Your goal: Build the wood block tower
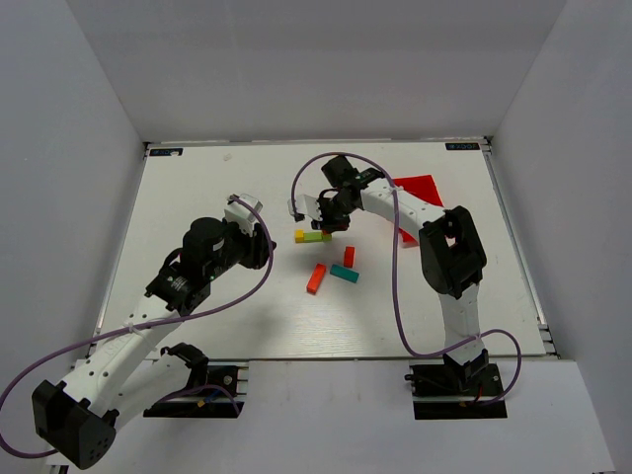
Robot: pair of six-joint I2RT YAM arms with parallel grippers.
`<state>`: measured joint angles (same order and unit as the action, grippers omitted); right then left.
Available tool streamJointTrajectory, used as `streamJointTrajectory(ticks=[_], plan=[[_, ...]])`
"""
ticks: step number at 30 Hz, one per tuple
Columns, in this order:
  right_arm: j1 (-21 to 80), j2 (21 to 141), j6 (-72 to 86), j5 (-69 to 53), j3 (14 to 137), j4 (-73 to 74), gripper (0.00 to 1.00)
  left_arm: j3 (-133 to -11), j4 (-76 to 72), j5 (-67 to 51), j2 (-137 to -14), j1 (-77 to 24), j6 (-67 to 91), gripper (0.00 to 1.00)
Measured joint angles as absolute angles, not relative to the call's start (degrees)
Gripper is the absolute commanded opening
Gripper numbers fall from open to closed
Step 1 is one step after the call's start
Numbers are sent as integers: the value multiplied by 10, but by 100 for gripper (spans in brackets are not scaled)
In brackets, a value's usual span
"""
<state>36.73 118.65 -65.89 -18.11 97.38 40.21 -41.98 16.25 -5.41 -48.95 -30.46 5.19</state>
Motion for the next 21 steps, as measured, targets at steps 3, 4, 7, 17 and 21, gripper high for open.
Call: streamJointTrajectory(ticks=[3,4,7,17,21], plan=[[367,1187,-657,-181,974,402,11,-420,163,-54,-489,-305,52,55],[368,1187,-657,-181,974,402,11,-420,163,-54,-489,-305,52,55],[368,1187,-655,-181,974,402,12,-420,163,-54,-489,-305,52,55],[368,1187,-650,-181,974,402,12,-420,163,-54,-489,-305,52,55],[368,1187,-649,-181,974,402,14,-420,163,-54,-489,-305,52,55]])
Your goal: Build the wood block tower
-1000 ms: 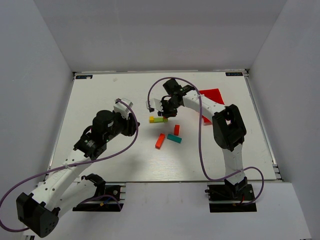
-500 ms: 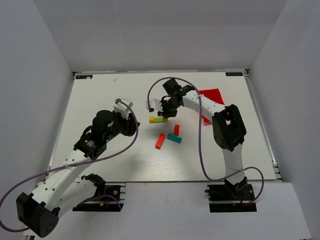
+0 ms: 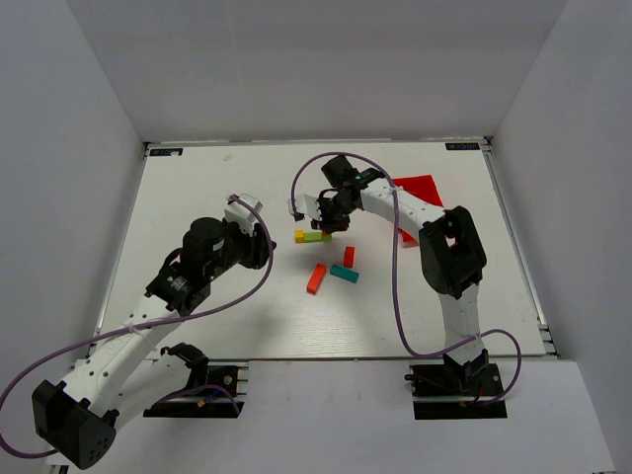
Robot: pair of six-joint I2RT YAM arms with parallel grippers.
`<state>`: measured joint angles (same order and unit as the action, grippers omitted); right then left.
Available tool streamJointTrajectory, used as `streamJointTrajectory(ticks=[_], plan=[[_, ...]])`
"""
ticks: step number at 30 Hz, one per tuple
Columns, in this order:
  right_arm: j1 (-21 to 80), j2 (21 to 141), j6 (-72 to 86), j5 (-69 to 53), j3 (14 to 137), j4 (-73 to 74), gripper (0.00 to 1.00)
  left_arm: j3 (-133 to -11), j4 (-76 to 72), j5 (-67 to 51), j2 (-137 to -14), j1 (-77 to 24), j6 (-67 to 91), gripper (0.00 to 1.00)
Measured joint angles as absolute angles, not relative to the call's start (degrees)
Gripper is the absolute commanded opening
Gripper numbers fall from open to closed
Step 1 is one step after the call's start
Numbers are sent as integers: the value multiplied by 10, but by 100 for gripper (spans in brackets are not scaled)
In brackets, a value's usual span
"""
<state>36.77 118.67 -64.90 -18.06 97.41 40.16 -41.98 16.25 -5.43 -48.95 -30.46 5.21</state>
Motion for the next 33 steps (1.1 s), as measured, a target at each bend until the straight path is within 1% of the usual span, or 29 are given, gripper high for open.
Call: streamJointTrajectory(ticks=[33], plan=[[377,1195,-634,-176,974,389,15,-420,163,-54,-489,-305,52,55]])
